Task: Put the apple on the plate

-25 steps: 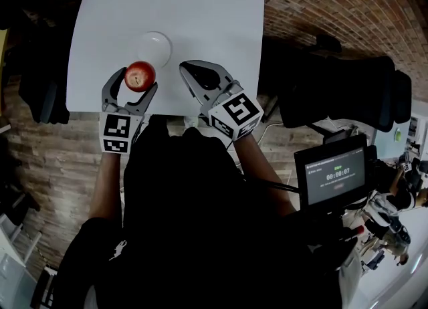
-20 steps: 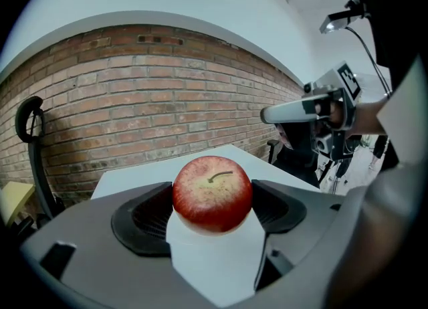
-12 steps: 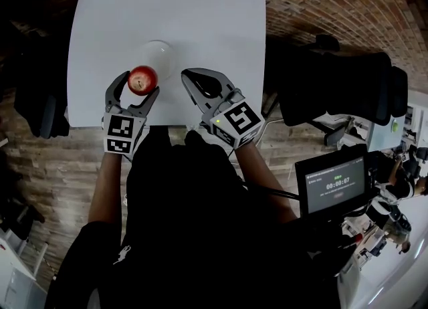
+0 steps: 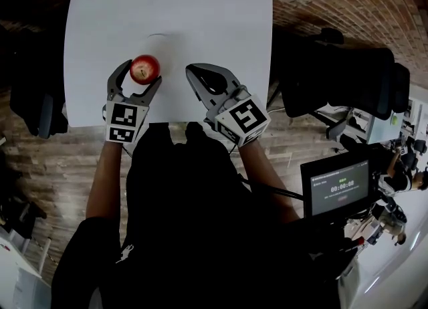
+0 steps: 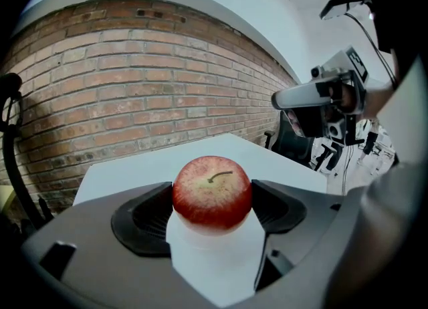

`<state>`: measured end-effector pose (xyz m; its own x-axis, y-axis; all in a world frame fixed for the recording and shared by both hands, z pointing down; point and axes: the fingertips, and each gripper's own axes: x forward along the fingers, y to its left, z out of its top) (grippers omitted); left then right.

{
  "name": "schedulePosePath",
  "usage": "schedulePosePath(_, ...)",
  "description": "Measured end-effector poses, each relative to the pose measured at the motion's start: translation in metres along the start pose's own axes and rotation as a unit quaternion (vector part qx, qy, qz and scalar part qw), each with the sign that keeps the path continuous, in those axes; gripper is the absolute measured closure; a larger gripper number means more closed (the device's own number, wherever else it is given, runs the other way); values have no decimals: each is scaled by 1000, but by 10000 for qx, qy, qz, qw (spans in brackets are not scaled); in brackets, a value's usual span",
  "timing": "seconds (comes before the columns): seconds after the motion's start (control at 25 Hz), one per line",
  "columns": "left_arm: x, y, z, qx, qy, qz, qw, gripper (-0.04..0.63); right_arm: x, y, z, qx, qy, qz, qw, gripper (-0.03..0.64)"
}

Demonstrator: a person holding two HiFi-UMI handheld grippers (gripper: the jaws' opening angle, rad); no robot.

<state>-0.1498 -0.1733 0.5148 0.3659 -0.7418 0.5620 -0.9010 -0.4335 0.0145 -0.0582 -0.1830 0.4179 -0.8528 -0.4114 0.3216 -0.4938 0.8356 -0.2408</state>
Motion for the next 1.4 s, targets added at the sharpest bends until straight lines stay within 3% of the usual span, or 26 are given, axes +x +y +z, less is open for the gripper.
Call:
schedulePosePath(0.92,35,8,-13,276,287,-390,9984,221,9,-9,-12,291,138,-322,9990,612)
schedulePosePath(1.4,77,-1,-25,513,442,-715,9951,221,8,-36,-28,469,249,-588,9969,613)
